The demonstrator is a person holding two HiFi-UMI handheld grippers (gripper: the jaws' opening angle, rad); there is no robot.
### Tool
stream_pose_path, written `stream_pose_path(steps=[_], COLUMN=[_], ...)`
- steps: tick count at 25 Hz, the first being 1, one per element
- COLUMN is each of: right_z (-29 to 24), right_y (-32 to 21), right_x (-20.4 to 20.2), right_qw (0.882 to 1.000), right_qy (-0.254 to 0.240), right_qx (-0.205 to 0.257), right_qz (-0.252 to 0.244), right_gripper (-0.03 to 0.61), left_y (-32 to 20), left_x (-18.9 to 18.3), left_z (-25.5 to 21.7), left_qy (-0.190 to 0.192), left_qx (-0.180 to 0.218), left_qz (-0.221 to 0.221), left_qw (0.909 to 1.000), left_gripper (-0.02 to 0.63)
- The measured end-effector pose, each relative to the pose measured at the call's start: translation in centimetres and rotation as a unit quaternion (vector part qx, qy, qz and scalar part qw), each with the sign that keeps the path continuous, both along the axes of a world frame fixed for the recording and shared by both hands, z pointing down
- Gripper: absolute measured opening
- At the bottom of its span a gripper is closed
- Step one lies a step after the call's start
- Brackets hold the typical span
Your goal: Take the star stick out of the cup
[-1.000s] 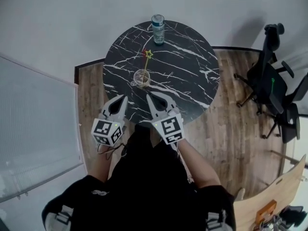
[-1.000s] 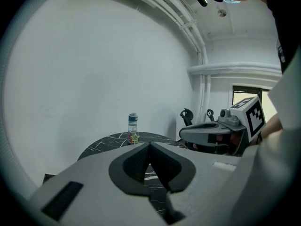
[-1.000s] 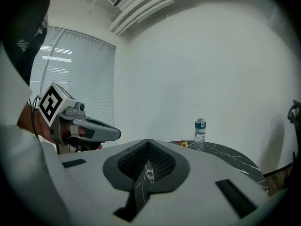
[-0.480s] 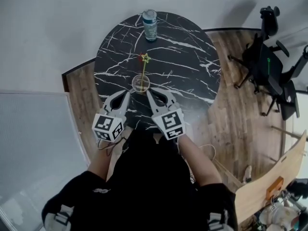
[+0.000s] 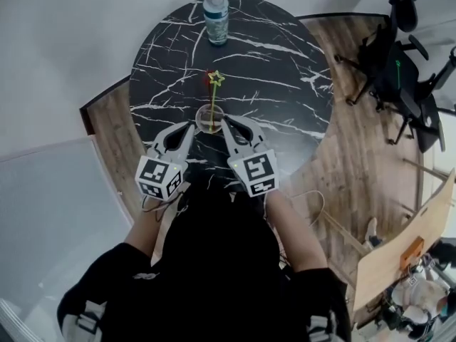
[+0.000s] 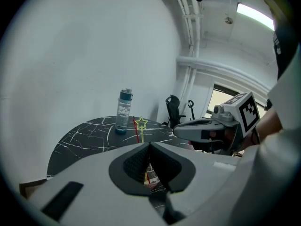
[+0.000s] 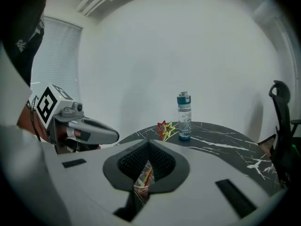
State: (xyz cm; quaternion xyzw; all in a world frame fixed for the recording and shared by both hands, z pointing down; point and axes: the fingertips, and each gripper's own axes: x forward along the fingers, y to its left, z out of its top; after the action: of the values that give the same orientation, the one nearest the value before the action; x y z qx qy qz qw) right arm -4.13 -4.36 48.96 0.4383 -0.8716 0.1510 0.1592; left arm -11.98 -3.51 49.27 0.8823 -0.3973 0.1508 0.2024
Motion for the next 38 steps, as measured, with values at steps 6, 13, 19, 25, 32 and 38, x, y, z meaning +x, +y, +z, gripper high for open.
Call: stream_pose_path(steps=[6,13,19,25,32,38], right_z=[2.3,3.9,5.4,6.8,9.1,10.6], right_y=[-1.6,-3.2,-3.9,-4.7,-5.4,-5.6], right_x=[-0.3,-1.2,-2.0,-2.3,-2.2,-2.6], right_qw=[0.999,0.999,0.997,0.997,0.993,0.992], right_qy=[0.000,0.000,-0.002,0.002,-0.017,-0.021], right_qx=[-0.023,-0.036,-0.065,-0.079,-0.112,-0.127], right_qz=[0.025,0.033,0.030,0.027,0.025,0.017], right_gripper=[-0.003,-0.003,-0.003,0.057,0.066,0.073], left_y=[-1.3,-3.0,-4.8,-5.9,-6.2,-6.3], left_x=[-0.4,-0.8,-0.8,-0.4,-0.8,-1.4], left_z=[1.9,2.9,3.5,3.7,4.8,4.9], left_qy=[-0.005,-0.009,-0.008,-0.011,-0.018,-0.021], left_qx=[-0.016,-0.028,-0.035,-0.037,-0.051,-0.051], left_qz=[0.026,0.047,0.065,0.077,0.083,0.080], left_qw=[0.9995,0.9984,0.9973,0.9963,0.9951,0.9952], left_gripper=[-0.002,-0.002,-0.002,-0.002,-0.002,-0.002])
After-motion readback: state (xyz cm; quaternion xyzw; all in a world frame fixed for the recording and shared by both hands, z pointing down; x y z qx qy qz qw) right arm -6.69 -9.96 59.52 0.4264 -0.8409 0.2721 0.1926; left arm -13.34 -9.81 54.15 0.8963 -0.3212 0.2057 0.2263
